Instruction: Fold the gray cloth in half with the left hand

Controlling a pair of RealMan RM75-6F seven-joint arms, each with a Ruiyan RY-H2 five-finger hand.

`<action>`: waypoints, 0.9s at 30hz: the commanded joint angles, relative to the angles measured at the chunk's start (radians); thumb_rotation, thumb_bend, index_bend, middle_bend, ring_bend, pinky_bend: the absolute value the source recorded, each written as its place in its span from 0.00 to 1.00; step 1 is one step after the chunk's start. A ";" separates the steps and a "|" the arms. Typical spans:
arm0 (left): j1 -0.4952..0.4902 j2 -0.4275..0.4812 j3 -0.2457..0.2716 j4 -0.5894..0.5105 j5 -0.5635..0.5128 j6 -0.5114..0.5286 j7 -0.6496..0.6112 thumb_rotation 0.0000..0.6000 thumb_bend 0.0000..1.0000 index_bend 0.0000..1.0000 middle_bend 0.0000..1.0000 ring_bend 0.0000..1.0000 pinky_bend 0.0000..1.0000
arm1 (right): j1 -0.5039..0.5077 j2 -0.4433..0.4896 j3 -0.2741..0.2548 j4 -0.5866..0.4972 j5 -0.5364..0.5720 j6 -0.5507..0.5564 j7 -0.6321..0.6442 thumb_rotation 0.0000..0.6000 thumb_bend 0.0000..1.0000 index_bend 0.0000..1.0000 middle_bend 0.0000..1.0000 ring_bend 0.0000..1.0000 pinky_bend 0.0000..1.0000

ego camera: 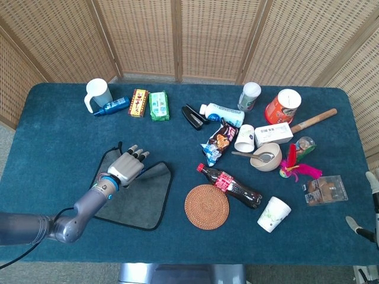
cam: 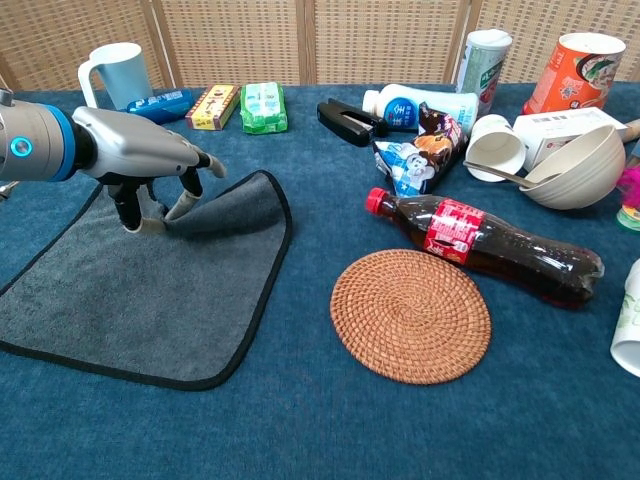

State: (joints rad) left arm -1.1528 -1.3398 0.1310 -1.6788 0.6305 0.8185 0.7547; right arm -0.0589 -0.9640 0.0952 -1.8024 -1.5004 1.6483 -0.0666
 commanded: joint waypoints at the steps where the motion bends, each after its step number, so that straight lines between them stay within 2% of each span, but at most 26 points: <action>1: 0.000 0.002 0.003 -0.011 0.000 0.005 0.004 1.00 0.49 0.63 0.00 0.00 0.00 | -0.001 0.001 -0.001 0.000 -0.002 0.002 0.002 1.00 0.00 0.00 0.00 0.00 0.00; 17: 0.045 0.009 0.055 -0.074 0.079 0.093 0.064 1.00 0.49 0.63 0.00 0.00 0.00 | -0.004 0.005 -0.003 -0.003 -0.010 0.007 0.010 1.00 0.00 0.00 0.00 0.00 0.00; 27: 0.096 0.007 0.066 -0.080 0.191 0.126 0.053 1.00 0.49 0.63 0.00 0.00 0.00 | -0.002 0.004 -0.002 -0.004 -0.007 0.002 0.005 1.00 0.00 0.00 0.00 0.00 0.00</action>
State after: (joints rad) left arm -1.0621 -1.3320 0.1961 -1.7603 0.8151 0.9429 0.8119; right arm -0.0610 -0.9599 0.0931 -1.8063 -1.5070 1.6507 -0.0614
